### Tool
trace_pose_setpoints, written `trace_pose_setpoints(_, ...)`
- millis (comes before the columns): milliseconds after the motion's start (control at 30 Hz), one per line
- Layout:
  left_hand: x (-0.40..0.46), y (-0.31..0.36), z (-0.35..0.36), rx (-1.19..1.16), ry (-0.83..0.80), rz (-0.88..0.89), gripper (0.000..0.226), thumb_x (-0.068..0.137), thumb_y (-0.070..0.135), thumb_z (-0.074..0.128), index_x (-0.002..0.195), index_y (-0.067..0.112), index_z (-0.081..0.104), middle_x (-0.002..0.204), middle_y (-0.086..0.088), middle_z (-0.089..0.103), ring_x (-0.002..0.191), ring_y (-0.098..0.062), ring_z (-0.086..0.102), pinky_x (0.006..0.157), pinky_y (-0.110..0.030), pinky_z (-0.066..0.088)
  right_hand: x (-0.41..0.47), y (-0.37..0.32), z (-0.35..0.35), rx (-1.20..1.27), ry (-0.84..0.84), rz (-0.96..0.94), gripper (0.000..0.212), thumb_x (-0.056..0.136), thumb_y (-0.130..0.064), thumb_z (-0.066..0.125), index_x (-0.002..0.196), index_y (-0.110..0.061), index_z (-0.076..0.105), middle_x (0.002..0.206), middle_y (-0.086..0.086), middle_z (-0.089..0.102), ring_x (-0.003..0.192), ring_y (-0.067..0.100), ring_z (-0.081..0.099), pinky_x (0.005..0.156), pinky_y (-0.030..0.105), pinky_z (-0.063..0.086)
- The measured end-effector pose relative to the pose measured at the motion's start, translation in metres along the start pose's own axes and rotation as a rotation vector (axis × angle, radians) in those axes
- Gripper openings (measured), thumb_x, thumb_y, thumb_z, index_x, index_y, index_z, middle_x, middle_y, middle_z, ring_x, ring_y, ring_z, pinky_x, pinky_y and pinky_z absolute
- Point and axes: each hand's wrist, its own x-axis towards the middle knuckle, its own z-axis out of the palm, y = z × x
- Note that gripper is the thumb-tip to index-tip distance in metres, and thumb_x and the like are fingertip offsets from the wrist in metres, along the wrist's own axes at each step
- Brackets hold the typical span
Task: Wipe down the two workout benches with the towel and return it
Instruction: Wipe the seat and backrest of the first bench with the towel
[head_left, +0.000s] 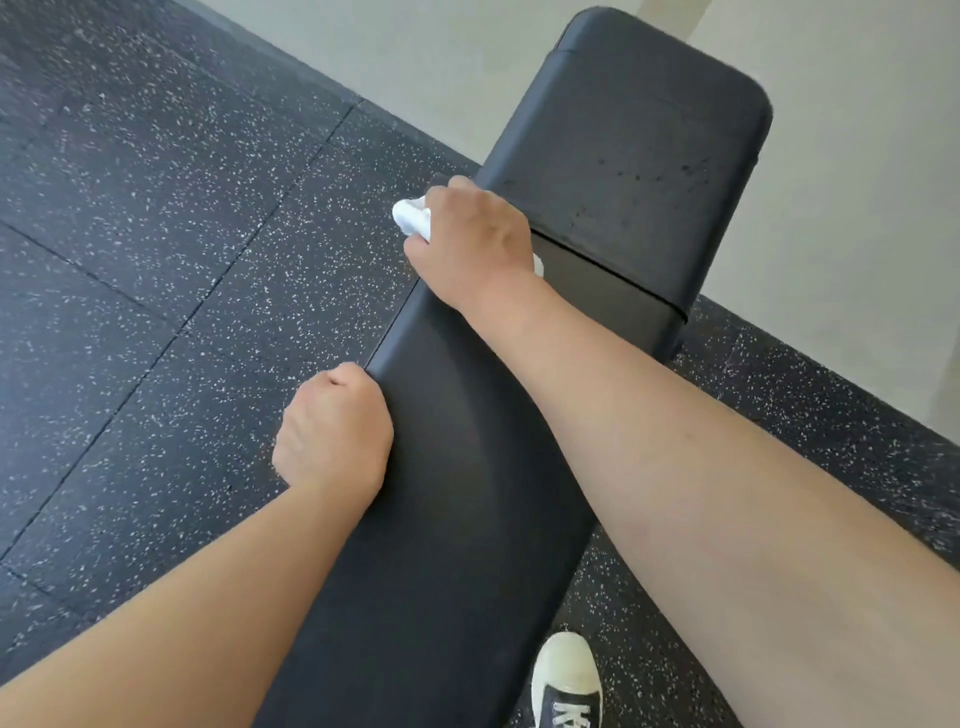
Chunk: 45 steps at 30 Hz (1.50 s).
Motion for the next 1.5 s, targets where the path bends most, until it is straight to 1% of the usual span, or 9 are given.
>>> trace_pose_setpoints(233,-0.009,-0.058,-0.024,0.028,-0.220,0.357,0.041,0.108,0.035,0.020,0.091,0.016,0.053,0.088,-0.002,0.060,0.092,-0.039,0.057,0.084,-0.047,0.047,-0.064,-0.066,0.023,-0.204,-0.105,-0.236,0.040,0.098,-0.047,0.049,0.103,-0.015,0.073,0.108,0.004,0.065,0.100,0.028,0.061,0.070,0.034,0.036)
trace_pose_setpoints(333,-0.026,-0.126,-0.040,0.020,-0.179,0.306,0.032,0.108,0.022,0.021,0.093,0.012,0.047,0.093,-0.012,0.063,0.087,-0.043,0.060,0.081,-0.056,0.052,-0.105,-0.101,0.035,-0.229,-0.131,-0.298,0.043,0.102,-0.046,0.045,0.102,-0.016,0.075,0.105,0.003,0.065,0.099,0.027,0.059,0.072,0.035,0.041)
trace_pose_setpoints(533,-0.063,-0.241,-0.071,-0.024,-0.160,0.199,0.031,0.109,0.027,0.023,0.085,0.020,0.041,0.079,-0.001,0.056,0.077,-0.035,0.059,0.072,-0.050,0.053,-0.203,-0.166,0.046,-0.183,-0.184,-0.439,0.034,0.100,-0.039,0.056,0.080,-0.016,0.072,0.088,0.003,0.060,0.085,0.028,0.058,0.061,0.035,0.031)
trace_pose_setpoints(700,-0.075,-0.300,-0.085,-0.035,-0.188,0.214,0.036,0.105,0.034,0.019,0.074,0.024,0.035,0.069,0.003,0.049,0.073,-0.029,0.055,0.067,-0.046,0.047,-0.267,-0.216,0.060,-0.194,-0.222,-0.549,0.034,0.096,-0.044,0.063,0.077,-0.016,0.072,0.083,0.002,0.060,0.078,0.026,0.057,0.058,0.034,0.036)
trace_pose_setpoints(967,-0.099,-0.386,-0.103,0.161,-0.219,0.269,0.052,0.100,0.050,0.015,0.073,0.024,0.051,0.067,0.006,0.056,0.066,-0.016,0.057,0.063,-0.038,0.050,-0.345,-0.264,0.086,-0.020,-0.239,-0.748,0.029,0.086,-0.037,0.074,0.068,-0.017,0.062,0.075,0.001,0.055,0.068,0.025,0.051,0.052,0.033,0.038)
trace_pose_setpoints(1100,-0.101,-0.391,-0.100,0.175,-0.128,0.295,0.037,0.098,0.045,0.034,0.071,0.021,0.043,0.063,0.005,0.052,0.064,-0.020,0.054,0.056,-0.036,0.041,-0.312,-0.234,0.074,-0.008,-0.275,-0.917,0.023,0.089,-0.047,0.068,0.093,-0.026,0.075,0.076,0.000,0.055,0.070,0.026,0.057,0.052,0.034,0.049)
trace_pose_setpoints(1267,-0.102,-0.392,-0.095,0.180,-0.091,0.310,0.033,0.097,0.035,0.048,0.068,0.020,0.043,0.057,0.005,0.048,0.055,-0.020,0.049,0.051,-0.033,0.033,-0.208,-0.174,0.043,-0.196,-0.143,-0.629,0.035,0.081,-0.043,0.080,0.094,-0.027,0.053,0.060,-0.011,0.026,0.070,0.032,0.060,0.058,0.034,0.046)
trace_pose_setpoints(1400,-0.101,-0.393,-0.095,0.195,-0.108,0.273,0.029,0.097,0.036,0.046,0.073,0.020,0.049,0.059,0.005,0.051,0.059,-0.020,0.054,0.052,-0.032,0.036,-0.204,-0.184,0.047,-0.349,-0.254,-0.476,0.023,0.096,-0.044,0.052,0.083,-0.026,0.060,0.072,-0.004,0.042,0.082,0.034,0.057,0.066,0.038,0.048)
trace_pose_setpoints(1500,-0.098,-0.390,-0.096,0.044,-0.130,0.175,0.021,0.096,0.037,0.044,0.083,0.027,0.059,0.065,0.010,0.059,0.066,-0.016,0.058,0.057,-0.032,0.040,-0.259,-0.222,0.064,-0.319,-0.354,-0.569,0.022,0.094,-0.049,0.052,0.101,-0.031,0.062,0.075,-0.004,0.040,0.079,0.029,0.052,0.060,0.035,0.042)
